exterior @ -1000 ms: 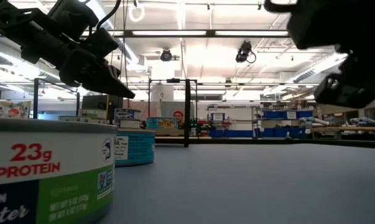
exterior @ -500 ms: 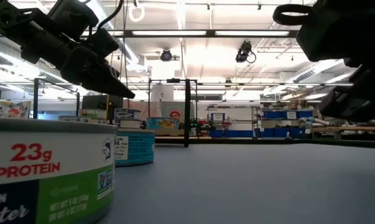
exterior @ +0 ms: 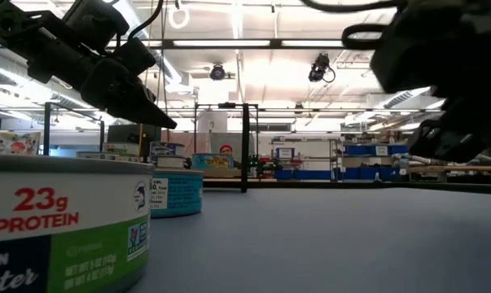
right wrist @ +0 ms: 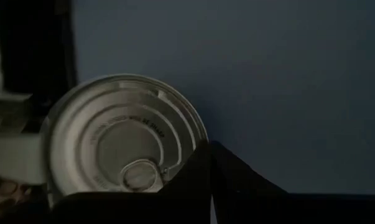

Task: Stack canned seafood by type on shelf
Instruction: Put the blue tuna can on the shelf aligned with the other blue tuna can

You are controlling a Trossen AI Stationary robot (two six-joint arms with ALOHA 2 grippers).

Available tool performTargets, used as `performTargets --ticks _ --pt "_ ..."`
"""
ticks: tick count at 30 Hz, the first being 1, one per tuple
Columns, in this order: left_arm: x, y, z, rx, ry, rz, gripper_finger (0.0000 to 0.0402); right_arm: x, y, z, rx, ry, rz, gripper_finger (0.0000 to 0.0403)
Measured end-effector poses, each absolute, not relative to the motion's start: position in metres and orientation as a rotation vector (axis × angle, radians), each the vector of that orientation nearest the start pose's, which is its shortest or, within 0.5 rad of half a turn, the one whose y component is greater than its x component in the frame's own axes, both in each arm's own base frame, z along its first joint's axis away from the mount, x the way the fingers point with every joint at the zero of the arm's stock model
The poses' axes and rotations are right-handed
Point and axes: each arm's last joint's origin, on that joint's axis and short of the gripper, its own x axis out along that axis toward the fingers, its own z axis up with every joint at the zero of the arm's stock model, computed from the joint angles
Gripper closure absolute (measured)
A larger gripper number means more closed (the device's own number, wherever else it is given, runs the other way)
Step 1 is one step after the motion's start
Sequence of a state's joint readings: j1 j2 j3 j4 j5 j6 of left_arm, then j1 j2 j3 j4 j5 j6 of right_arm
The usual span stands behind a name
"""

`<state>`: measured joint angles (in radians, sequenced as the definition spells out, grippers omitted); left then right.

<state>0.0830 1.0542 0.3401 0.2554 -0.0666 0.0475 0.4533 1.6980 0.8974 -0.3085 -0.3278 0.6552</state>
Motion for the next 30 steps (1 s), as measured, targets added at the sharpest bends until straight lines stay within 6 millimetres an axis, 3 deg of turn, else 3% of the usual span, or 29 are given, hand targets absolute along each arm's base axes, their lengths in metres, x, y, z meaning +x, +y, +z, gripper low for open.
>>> performTargets --ticks 15,20,28,30 --pt "0.2 0.018 0.175 0.036 0.462 0.137 0.0396 0.3 0.123 0.165 0.502 1.206 0.167 0.0401" --pt "0.2 0.014 0.174 0.038 0.477 0.115 0.0396 0.307 0.11 0.172 0.454 1.199 0.113 0.0401" --pt "0.199 0.004 0.173 0.053 0.485 0.121 0.0396 0.32 0.075 0.187 0.359 1.164 -0.132 0.0402" --pt "0.199 0.001 0.173 0.048 0.486 0.112 0.0396 0.321 0.069 0.187 0.334 1.177 -0.109 0.0402"
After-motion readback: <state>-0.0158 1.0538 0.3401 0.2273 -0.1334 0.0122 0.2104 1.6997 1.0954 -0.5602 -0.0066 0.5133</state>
